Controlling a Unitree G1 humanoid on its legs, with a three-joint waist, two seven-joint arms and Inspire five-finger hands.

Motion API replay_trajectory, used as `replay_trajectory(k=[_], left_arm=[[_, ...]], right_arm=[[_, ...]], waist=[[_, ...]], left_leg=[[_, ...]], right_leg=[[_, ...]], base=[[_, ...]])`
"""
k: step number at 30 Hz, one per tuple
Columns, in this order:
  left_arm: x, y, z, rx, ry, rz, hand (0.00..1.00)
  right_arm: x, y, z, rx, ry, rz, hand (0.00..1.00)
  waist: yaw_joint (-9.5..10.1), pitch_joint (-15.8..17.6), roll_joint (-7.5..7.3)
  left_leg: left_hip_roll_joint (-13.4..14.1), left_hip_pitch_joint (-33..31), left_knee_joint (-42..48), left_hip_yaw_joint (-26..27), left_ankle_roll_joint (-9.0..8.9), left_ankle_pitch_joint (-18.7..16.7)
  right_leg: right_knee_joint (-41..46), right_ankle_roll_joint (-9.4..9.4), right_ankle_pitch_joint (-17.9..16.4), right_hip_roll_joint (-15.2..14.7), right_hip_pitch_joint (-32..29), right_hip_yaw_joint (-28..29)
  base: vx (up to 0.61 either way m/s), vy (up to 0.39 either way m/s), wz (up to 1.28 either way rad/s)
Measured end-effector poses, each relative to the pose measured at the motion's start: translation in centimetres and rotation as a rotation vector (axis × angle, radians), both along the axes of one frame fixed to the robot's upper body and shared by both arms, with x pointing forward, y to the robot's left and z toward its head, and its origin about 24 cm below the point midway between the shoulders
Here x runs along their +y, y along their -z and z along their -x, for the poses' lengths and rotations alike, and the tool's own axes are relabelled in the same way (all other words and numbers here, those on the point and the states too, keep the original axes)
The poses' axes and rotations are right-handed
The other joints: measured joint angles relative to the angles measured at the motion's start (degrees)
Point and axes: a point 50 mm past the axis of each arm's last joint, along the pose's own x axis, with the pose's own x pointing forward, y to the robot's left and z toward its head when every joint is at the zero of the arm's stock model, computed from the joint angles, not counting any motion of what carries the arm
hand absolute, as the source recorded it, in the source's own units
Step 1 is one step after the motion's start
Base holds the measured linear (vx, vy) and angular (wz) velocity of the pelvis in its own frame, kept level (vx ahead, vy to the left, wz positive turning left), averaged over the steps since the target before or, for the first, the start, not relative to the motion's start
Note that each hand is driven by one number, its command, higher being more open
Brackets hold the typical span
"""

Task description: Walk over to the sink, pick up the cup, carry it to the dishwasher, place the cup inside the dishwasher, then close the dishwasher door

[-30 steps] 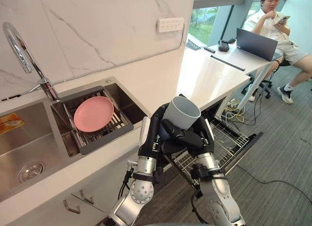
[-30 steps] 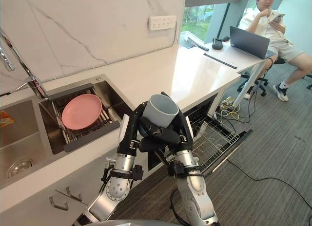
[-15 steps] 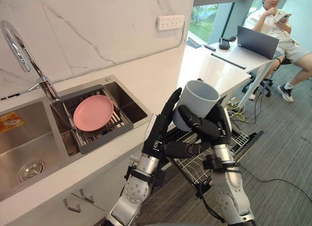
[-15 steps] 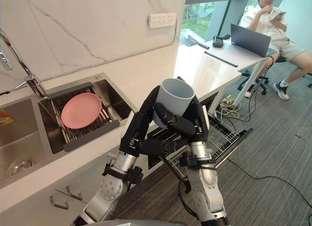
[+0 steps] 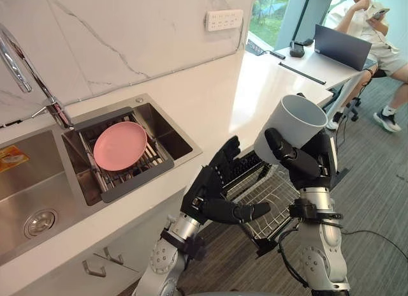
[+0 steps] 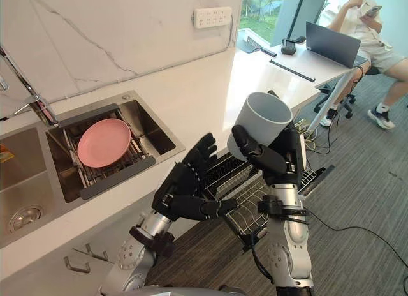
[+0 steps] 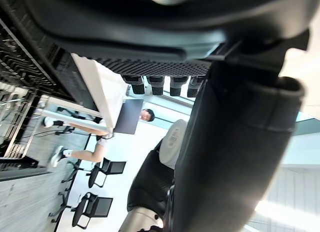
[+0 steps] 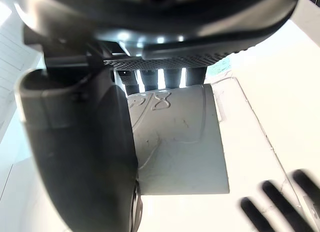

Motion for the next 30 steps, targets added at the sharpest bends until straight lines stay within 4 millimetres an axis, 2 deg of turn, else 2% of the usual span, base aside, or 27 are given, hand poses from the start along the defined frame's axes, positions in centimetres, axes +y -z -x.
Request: replay_trajectory(k=[6,12,15,18,22,24,27,30], left_arm=[[-0.3,3.9,1.8,0.183,0.058,-0.076,1.0],[-0.1,5.6,2.5,0.234,0.057,-0.16,1.0],[0.5,7.2,3.0,0.294,0.026,-0.232,1.0],[2.0,9.6,3.9,0.414,-0.048,-0.295,1.0],[5.4,12.8,5.7,0.575,-0.199,-0.413,1.0],[6.7,13.9,6.6,0.639,-0.255,-0.452,1.0],[8.7,15.3,8.5,0.735,-0.345,-0.496,1.0],[9.8,15.6,8.9,0.752,-0.407,-0.502,1.0]], right_arm=[[-0.4,1.0,0.8,0.045,0.015,-0.006,0.0],[-0.8,2.4,1.1,0.112,0.026,-0.001,0.0],[-1.0,3.4,1.6,0.157,0.032,0.0,0.0],[-1.2,4.5,2.2,0.205,0.037,0.001,0.0],[-1.8,5.9,3.0,0.273,0.059,0.004,0.0],[-2.1,6.3,3.3,0.292,0.073,0.007,0.0],[-2.5,6.9,3.4,0.324,0.089,0.047,0.0],[-2.4,7.2,3.5,0.344,0.09,0.085,0.0]], waist=[[-0.17,0.1,0.17],[-0.33,0.0,0.27],[-0.28,0.1,0.44],[-0.55,0.3,0.75],[-0.82,0.6,1.22],[-0.85,0.9,1.76],[-1.07,1.3,2.45],[-0.6,1.5,2.49]], left_leg=[[0.2,0.0,-0.4,1.0,0.02,0.0],[0.6,0.0,-0.7,1.8,0.06,0.0],[0.6,0.0,-1.3,2.2,0.27,-0.2],[0.5,0.1,-1.7,2.4,0.55,-0.1],[0.7,0.2,-2.1,2.5,0.79,0.0],[0.8,0.2,-2.1,2.4,-0.05,0.6],[0.9,0.3,-2.0,2.4,-0.16,0.9],[1.1,0.0,-1.4,2.3,-0.27,1.0]], right_leg=[[0.0,0.14,0.2,0.2,-0.7,0.8],[-0.2,0.38,1.0,0.3,-1.1,0.9],[-0.7,0.51,1.7,0.3,-1.0,0.6],[-0.8,0.55,2.1,0.2,-1.1,-0.3],[-0.8,0.52,2.1,0.3,-1.4,-0.3],[-0.8,0.48,2.1,0.2,-1.4,-0.4],[-0.8,0.41,2.0,0.3,-1.5,-0.6],[-0.7,0.41,2.0,0.3,-1.5,-0.8]], base=[[0.0,-0.002,-0.07],[-0.01,-0.004,-0.08],[-0.03,0.0,-0.07],[-0.03,-0.004,-0.04],[-0.04,-0.007,-0.01],[0.0,0.0,0.0],[0.0,0.0,0.0],[0.0,0.0,0.0]])
